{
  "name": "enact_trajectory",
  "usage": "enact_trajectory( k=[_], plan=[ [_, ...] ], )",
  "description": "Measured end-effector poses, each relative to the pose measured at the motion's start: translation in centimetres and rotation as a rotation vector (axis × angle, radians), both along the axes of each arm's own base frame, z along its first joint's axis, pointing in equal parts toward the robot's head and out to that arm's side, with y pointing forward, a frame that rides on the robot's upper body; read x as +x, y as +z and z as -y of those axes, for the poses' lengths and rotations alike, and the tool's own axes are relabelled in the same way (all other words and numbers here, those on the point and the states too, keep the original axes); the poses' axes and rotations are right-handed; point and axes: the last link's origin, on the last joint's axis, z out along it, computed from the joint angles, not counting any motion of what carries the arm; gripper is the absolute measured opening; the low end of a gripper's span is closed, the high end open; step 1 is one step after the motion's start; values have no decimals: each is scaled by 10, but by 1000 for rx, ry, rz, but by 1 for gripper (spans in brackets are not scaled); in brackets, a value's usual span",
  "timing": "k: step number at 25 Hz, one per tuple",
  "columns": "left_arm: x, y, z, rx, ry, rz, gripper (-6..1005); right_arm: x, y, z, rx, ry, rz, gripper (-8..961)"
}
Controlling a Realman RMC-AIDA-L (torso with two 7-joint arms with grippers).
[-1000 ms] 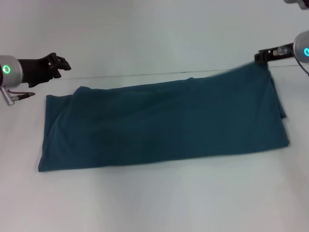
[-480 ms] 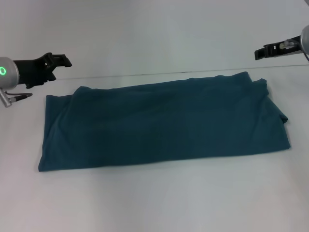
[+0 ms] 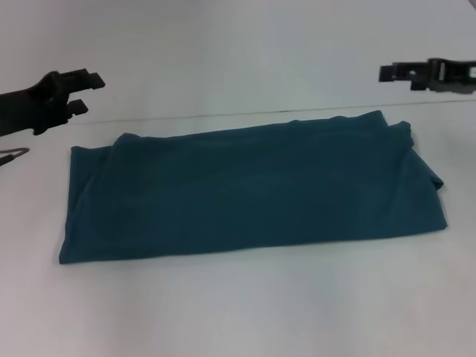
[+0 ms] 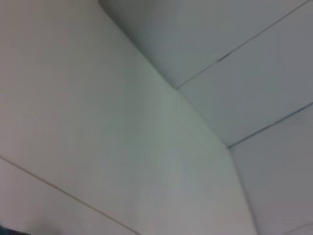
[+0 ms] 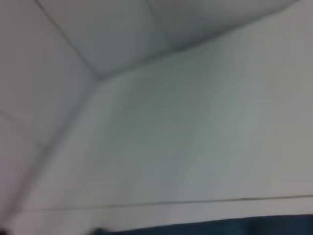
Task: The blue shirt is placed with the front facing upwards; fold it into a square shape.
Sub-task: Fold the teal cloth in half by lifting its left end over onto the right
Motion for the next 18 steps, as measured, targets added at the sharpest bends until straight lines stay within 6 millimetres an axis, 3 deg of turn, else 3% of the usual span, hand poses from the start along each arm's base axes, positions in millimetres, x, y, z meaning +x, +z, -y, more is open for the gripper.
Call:
enact_trajectory(
  k=[6, 10, 18],
  plan=[
    [-17, -5, 31, -28, -27, 75, 666, 21, 3, 60, -20, 101, -256, 914],
    [-31, -17, 49, -54, -3, 95, 672, 41, -4, 94, -19, 96, -326, 938],
    [-50, -36, 69, -67, 34, 75, 685, 66, -29, 125, -17, 44, -400, 938]
  ],
)
